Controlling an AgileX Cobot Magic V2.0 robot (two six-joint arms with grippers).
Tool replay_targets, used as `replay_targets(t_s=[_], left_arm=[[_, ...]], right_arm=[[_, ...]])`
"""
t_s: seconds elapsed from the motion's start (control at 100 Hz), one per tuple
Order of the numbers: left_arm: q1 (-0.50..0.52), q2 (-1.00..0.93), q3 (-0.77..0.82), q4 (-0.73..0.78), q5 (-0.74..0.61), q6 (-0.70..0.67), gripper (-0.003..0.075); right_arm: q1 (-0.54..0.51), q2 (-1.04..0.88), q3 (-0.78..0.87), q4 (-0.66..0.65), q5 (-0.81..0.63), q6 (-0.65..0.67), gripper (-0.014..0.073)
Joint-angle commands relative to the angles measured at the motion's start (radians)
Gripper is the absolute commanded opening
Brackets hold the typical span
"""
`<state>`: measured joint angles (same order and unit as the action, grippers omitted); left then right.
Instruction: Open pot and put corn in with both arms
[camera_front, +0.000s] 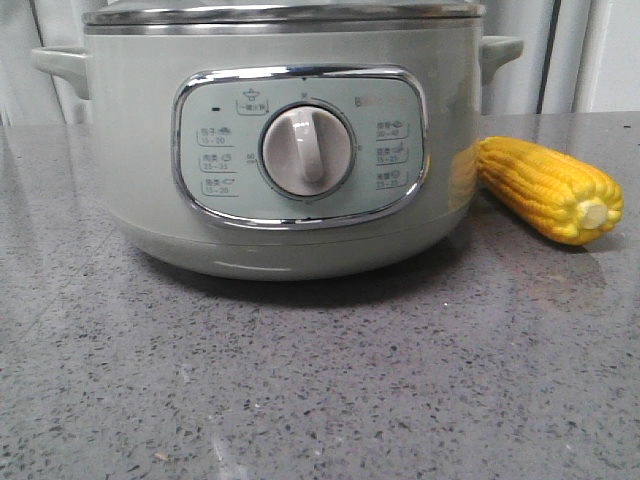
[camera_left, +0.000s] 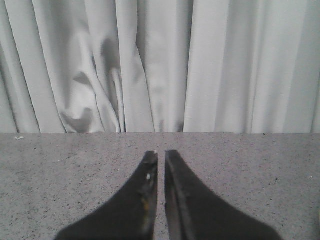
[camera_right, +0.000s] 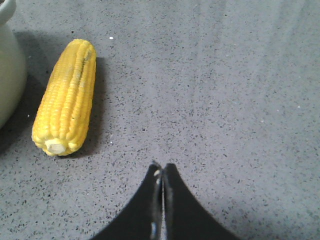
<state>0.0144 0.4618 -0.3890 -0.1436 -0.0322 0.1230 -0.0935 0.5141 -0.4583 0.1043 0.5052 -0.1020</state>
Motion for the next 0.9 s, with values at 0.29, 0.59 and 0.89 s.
replay_targets(t_s=[0.29, 0.59, 0.89], left_arm=[[-0.007, 0.012, -0.038, -0.001, -0.12, -0.001, -0.002], [-0.007, 0.019, -0.039, -0.001, -0.122, -0.001, 0.0355], [-0.103, 0.137, -0.164, -0.001, -0.118, -0.001, 0.0419]], right_arm=[[-0.005, 0.012, -0.038, 0.003, -0.087, -0.003, -0.0064], [-0.005, 0.012, -0.038, 0.009, -0.096, -0.003, -0.0064], [-0.004, 0.044, -0.038, 0.015, -0.076, -0.003, -0.0064]])
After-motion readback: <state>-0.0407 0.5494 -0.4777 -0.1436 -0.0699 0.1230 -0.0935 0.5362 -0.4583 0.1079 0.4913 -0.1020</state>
